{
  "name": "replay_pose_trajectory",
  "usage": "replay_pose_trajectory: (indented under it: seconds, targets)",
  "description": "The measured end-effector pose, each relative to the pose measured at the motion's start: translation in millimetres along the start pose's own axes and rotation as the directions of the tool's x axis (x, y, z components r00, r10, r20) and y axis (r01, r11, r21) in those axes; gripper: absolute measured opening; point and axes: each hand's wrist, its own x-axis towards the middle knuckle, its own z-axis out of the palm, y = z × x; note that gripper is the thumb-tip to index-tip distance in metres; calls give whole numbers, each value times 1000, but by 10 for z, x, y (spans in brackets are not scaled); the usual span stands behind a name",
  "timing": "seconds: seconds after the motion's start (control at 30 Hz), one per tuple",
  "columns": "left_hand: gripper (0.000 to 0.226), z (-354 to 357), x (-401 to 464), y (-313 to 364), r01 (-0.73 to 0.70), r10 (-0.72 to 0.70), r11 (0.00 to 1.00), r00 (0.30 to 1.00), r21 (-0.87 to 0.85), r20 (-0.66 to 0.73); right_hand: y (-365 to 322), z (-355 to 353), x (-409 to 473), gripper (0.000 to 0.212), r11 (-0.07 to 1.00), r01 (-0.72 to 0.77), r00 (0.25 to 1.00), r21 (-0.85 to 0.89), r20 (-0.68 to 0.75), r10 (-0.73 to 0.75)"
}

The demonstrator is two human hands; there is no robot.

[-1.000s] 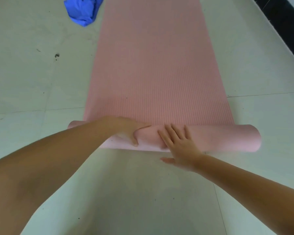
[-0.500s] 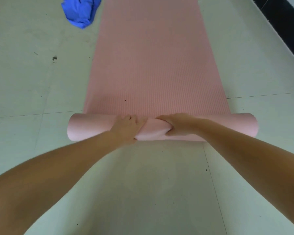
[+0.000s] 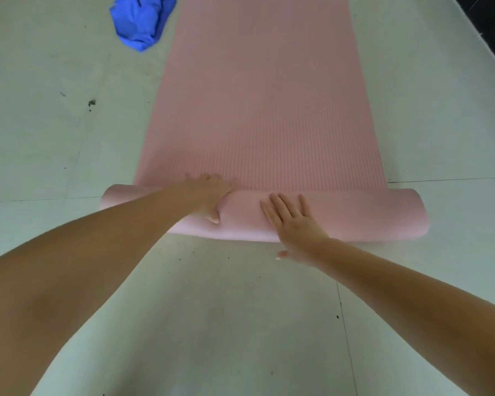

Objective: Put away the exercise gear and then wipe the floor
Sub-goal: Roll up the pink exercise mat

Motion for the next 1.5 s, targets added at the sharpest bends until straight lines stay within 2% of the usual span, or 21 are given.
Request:
replay_pose_trajectory:
  seconds: [0.07,0.1,0.13,0.23,0.27,0.33,0.4,0.5,0.67,0.77,0.83,0.87,0.93,1.0,1.07,1.13,1.2,1.3,1.4,1.5]
  targets:
    - [82,-11,-155,83,42,-29,995,990,90,-136,145,-127,151,105,1000,-1,1000,28,8,1]
    - [74,-11,-259,141,49,-28,990,988,132,-155,186,-171,199,102,997,-9,1000,77,9,9]
    - [70,-14,-363,184,36,-17,986,993,161,-121,216,-204,229,100,994,-20,1000,111,24,18]
    - [71,-105,-694,234,-2,-28,985,985,174,172,240,-342,268,97,976,-34,995,215,99,13]
    - [70,-177,-770,236,-13,-26,983,977,183,210,238,-347,282,97,971,-43,994,234,104,19]
    - [68,-359,-834,212,-32,-6,985,976,168,218,278,-390,296,96,963,-45,992,267,124,12]
    - [64,-471,-778,142,-33,19,997,981,68,191,342,-396,339,96,951,-44,990,305,140,0]
    - [65,-342,-462,88,-49,48,999,987,1,151,457,-398,466,94,940,-33,993,339,116,-7]
    - [90,42,-50,231,-32,30,999,999,31,44,649,-306,719,88,906,-24,997,423,82,-12]
    - [102,195,63,254,10,-5,999,996,52,-90,698,-322,824,86,887,-32,996,460,93,-13]
    - [130,239,122,284,48,-37,998,976,45,-213,723,-368,863,87,878,-61,991,475,131,-2]
    - [145,245,150,304,63,-53,997,978,45,-204,731,-422,852,88,881,-69,991,468,137,5]
    - [157,369,250,321,81,-56,990,977,112,-208,684,-470,766,89,915,-50,997,400,81,18]
    - [151,454,349,298,76,-45,992,961,104,-271,530,-403,601,89,977,5,994,212,-105,17]
    - [133,424,410,275,55,-23,991,968,122,-249,352,-266,374,94,992,-50,985,120,-158,68]
    - [118,352,410,265,83,-37,980,968,179,-250,268,-147,255,106,991,-92,992,96,-79,99]
    - [105,330,481,219,79,-1,966,953,245,-303,286,-169,284,106,991,-109,994,72,3,109]
    - [110,87,594,169,111,-31,956,959,272,-282,287,-378,518,110,973,-219,972,75,109,210]
    - [109,-145,741,69,53,-15,981,980,185,-199,295,-479,711,107,955,-281,951,91,163,264]
    - [107,-441,877,-120,-25,27,997,999,71,-28,446,-557,830,96,953,-287,954,93,115,276]
